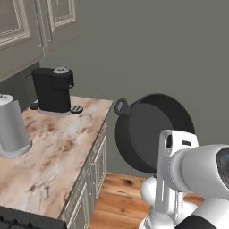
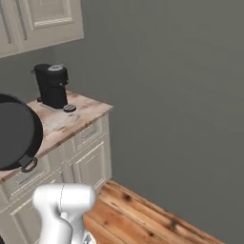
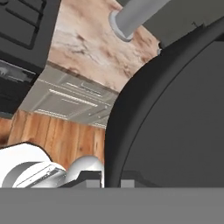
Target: Move the pot and pan from the stove into the sink.
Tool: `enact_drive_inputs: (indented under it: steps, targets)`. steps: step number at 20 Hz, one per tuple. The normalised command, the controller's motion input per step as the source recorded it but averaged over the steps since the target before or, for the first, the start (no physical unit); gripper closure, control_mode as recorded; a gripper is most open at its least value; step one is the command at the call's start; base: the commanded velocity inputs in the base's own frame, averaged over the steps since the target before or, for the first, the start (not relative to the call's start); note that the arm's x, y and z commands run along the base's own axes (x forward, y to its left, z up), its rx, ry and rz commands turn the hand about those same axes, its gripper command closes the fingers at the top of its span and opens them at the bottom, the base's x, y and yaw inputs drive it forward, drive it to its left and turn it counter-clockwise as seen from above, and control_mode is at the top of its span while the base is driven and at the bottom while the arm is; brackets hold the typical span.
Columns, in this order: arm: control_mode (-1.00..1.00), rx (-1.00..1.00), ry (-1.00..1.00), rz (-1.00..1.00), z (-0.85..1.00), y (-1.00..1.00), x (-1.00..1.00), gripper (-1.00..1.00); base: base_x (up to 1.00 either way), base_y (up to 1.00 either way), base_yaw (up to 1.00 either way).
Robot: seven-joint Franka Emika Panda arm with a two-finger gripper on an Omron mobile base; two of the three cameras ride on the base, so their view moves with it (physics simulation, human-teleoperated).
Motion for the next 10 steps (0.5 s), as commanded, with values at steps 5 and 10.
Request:
enact_drive_inputs:
  steps: [5, 10]
  targets:
    - [1.00, 0.00, 0.00, 0.00, 0.00, 0.00, 0.00, 1.00, -0.01, -0.12, -0.37]
    - [1.00, 0.00, 0.00, 0.00, 0.00, 0.00, 0.00, 1.00, -0.01, -0.11, -0.38]
